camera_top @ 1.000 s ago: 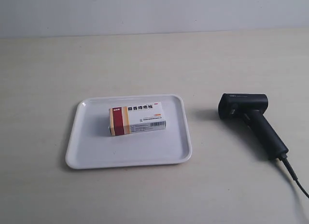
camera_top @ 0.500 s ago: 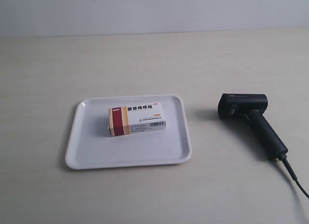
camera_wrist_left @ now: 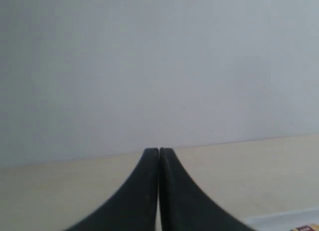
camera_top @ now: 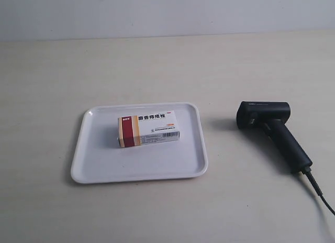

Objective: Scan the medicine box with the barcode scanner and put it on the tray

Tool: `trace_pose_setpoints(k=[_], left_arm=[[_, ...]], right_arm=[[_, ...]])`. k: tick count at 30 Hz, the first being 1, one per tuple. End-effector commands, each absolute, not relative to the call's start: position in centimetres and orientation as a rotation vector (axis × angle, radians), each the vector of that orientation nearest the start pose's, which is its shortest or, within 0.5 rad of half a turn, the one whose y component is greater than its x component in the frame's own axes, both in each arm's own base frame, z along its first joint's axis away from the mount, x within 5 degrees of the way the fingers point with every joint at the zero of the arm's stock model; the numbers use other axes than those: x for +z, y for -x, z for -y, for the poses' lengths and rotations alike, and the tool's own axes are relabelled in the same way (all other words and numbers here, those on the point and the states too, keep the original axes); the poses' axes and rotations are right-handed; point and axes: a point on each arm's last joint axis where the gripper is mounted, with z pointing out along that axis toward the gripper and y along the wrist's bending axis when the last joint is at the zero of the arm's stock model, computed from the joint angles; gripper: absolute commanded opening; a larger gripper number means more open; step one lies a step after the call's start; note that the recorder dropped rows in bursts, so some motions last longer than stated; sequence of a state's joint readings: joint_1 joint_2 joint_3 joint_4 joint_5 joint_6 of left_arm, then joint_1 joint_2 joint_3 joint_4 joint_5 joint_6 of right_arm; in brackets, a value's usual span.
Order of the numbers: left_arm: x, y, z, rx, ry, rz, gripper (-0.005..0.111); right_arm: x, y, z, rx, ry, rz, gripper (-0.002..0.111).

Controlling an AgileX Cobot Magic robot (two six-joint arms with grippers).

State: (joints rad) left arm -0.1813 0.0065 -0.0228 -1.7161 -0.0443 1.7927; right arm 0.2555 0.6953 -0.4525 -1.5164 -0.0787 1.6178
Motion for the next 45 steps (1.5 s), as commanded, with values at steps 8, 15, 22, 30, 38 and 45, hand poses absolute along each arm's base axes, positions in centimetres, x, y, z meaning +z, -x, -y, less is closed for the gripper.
trace_pose_setpoints(k=[8, 15, 22, 30, 38, 45], left_arm=[[22.1, -5.4, 0.8, -0.096, -0.142, -1.388, 0.003], [21.0, -5.6, 1.0, -0.11, -0.152, -1.51, 0.003], [20.1, -5.6, 0.2, -0.07, 0.013, -1.62, 0.003], [19.7, -5.6, 0.2, -0.053, -0.006, -1.66, 0.003], [19.7, -5.6, 0.2, -0.043, -0.008, -1.665, 0.003], [19.6, -5.6, 0.2, -0.041, -0.01, -1.668, 0.003]], right_arm=[[30.3, -14.1, -4.5, 0.343, 0.197, -1.718, 0.001], [30.3, -14.0, -4.6, 0.364, 0.19, -1.718, 0.001], [30.3, -14.0, -4.6, 0.37, 0.192, -1.717, 0.001], [30.3, -14.0, -4.6, 0.373, 0.188, -1.717, 0.001], [30.3, -14.0, -4.6, 0.373, 0.188, -1.717, 0.001], [30.3, -14.0, -4.6, 0.373, 0.188, -1.717, 0.001]])
